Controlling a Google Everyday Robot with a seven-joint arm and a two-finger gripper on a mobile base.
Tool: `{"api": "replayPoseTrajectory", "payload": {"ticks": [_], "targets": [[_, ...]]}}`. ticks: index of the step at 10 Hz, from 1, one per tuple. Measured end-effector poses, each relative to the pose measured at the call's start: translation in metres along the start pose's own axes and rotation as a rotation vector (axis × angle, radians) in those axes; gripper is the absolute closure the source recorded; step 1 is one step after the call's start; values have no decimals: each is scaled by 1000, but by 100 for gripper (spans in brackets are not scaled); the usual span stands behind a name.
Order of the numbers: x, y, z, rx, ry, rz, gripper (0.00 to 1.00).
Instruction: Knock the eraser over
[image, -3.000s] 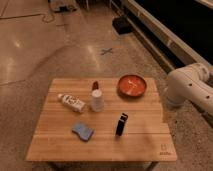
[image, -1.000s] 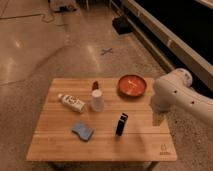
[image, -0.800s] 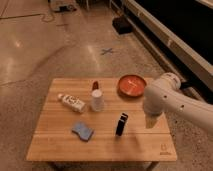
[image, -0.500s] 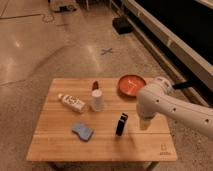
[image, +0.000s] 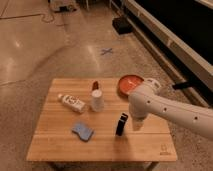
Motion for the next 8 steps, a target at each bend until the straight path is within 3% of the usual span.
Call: {"api": "replayPoseTrajectory", "payload": {"ticks": [8], "targets": [[-27, -9, 6, 6, -19, -44, 35]]}}
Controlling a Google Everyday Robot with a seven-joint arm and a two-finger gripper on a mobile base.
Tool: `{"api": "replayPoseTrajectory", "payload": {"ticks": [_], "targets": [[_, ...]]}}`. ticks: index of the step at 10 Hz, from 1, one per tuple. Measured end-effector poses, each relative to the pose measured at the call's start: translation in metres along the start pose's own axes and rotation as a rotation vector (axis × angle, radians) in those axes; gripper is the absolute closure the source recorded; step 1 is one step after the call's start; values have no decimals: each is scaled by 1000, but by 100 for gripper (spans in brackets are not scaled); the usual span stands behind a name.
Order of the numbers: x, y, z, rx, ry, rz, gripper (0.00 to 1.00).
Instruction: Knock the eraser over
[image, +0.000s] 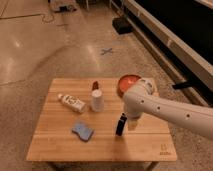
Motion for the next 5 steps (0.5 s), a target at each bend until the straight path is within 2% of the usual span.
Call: {"api": "replayPoseTrajectory", "payload": {"ticks": [5], "targets": [[-4, -6, -3, 10, -3, -15, 35]]}}
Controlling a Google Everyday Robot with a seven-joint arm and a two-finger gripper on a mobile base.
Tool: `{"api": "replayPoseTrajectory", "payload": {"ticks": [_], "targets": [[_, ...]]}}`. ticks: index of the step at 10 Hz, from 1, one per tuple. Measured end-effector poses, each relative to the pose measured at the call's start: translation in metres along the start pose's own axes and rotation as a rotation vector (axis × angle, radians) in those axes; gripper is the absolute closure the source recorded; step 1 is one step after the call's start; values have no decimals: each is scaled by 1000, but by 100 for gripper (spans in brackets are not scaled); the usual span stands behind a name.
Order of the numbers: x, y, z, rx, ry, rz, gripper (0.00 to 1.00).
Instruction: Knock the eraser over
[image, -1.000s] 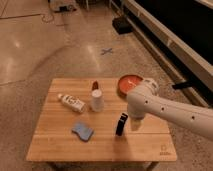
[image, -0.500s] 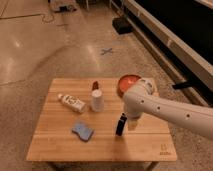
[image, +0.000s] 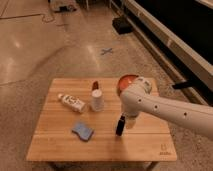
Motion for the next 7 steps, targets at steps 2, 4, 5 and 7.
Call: {"api": "replayPoseTrajectory", "payload": {"ticks": [2, 4, 5, 7], "targets": [[-1, -1, -1, 1, -2, -4, 35], [-2, -4, -1, 4, -5, -9, 35], [-3, -5, -2, 5, -7, -11, 35], [-3, -6, -2, 8, -10, -16, 35]]}}
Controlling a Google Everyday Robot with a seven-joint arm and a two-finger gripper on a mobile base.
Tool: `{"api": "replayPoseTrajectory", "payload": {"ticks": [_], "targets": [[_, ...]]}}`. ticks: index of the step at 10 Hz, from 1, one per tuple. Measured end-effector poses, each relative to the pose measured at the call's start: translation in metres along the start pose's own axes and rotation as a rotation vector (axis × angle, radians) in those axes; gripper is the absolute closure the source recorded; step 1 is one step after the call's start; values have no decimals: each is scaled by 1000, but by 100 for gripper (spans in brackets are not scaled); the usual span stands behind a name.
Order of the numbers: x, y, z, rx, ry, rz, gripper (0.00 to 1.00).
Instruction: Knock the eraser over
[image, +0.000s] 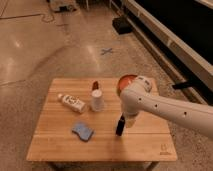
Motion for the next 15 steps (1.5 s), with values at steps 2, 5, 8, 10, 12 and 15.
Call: {"api": "replayPoseTrajectory", "payload": {"ticks": [2, 5, 8, 10, 12, 15], "targets": [[0, -2, 0, 3, -3, -3, 35], [-1, -4, 1, 6, -7, -9, 35], [1, -6, 0, 10, -10, -11, 35], [0, -7, 0, 12, -14, -16, 35], [2, -9, 0, 14, -18, -18, 35], [2, -11, 2, 16, -25, -22, 35]]}}
